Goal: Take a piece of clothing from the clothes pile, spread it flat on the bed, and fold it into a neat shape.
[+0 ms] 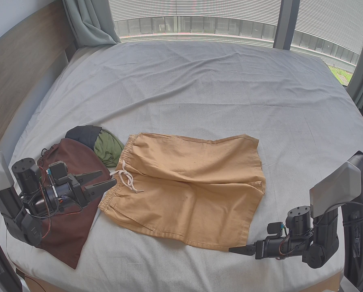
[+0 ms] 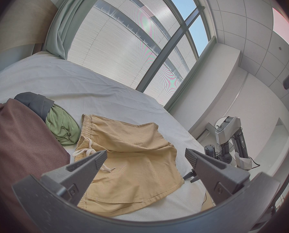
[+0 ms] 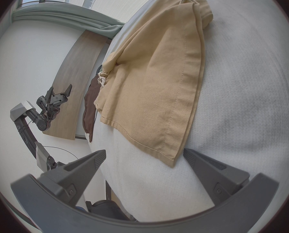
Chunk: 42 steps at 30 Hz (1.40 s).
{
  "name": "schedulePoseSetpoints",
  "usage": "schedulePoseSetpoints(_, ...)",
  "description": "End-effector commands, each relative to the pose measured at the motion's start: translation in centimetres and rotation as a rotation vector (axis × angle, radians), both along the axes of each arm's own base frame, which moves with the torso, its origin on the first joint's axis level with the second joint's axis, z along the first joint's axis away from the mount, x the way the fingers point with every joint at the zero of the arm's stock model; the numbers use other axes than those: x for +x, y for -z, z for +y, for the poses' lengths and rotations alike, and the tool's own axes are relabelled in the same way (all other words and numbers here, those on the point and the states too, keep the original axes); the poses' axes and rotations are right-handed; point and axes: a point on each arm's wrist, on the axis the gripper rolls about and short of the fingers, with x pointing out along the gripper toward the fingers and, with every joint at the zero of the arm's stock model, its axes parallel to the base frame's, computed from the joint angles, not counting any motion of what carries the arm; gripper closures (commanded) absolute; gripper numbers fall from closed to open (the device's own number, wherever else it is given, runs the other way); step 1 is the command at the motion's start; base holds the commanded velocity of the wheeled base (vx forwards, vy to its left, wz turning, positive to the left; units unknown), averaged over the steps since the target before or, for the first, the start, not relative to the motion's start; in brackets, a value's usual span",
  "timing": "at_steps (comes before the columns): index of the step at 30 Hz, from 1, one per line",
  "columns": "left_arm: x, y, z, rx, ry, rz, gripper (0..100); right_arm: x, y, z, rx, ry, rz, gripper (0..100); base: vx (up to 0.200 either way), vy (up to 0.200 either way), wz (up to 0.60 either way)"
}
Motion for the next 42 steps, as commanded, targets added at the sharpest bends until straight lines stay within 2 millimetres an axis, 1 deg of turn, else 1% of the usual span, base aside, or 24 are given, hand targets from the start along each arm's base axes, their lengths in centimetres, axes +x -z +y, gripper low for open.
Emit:
schedulePoseSetpoints(1,0.0,0.0,0.0,-0.001,0.0,0.001,0,0.0,-0.1,0.3,0.008,-0.005,0.004,0,0.0,0.0,0.0)
schedulePoseSetpoints(4,0.0,0.1,0.0,-0.001,0.0,0.003,0,0.2,-0.1,0.3,0.011,-0.002,-0.001,0,0.0,0.0,0.0)
schedulePoseSetpoints(5,0.0,0.1,0.0,-0.001,0.0,0.003,0,0.2,0.0,0.3,0.012,-0.001,0.0,100,0.0,0.0,0.0)
schedulePoseSetpoints(11,0.0,0.1,0.0,-0.001,0.0,0.003,0,0.5,0.2,0.3,0.012,0.006,-0.002,100,0.0,0.0,0.0)
schedulePoseSetpoints(19,0.3,1.0,0.2,0.001,-0.006,0.031,0,0.6,0.1,0.1,0.01,0.014,-0.006,100,0.0,0.0,0.0)
schedulePoseSetpoints(24,0.4,2.2,0.6,0.0,-0.02,0.083,0,0.4,-0.1,-0.1,0.0,0.022,-0.012,100,0.0,0.0,0.0)
schedulePoseSetpoints(25,0.4,2.2,0.6,0.0,-0.02,0.083,0,0.4,-0.1,-0.1,-0.001,0.023,-0.013,100,0.0,0.0,0.0)
schedulePoseSetpoints(27,0.3,3.2,0.8,-0.004,-0.031,0.129,0,0.2,-0.3,-0.7,-0.015,0.042,-0.015,100,0.0,0.0,0.0)
schedulePoseSetpoints(31,0.4,4.6,1.9,-0.011,-0.069,0.183,0,0.0,-0.8,-1.9,-0.038,0.054,-0.046,100,0.0,0.0,0.0)
schedulePoseSetpoints(35,0.7,5.8,2.7,-0.022,-0.099,0.227,0,-0.3,-0.8,-3.0,-0.074,0.052,-0.071,100,0.0,0.0,0.0)
schedulePoseSetpoints(42,0.8,7.1,3.5,-0.049,-0.141,0.297,0,-0.3,-0.7,-3.1,-0.08,0.049,-0.074,100,0.0,0.0,0.0)
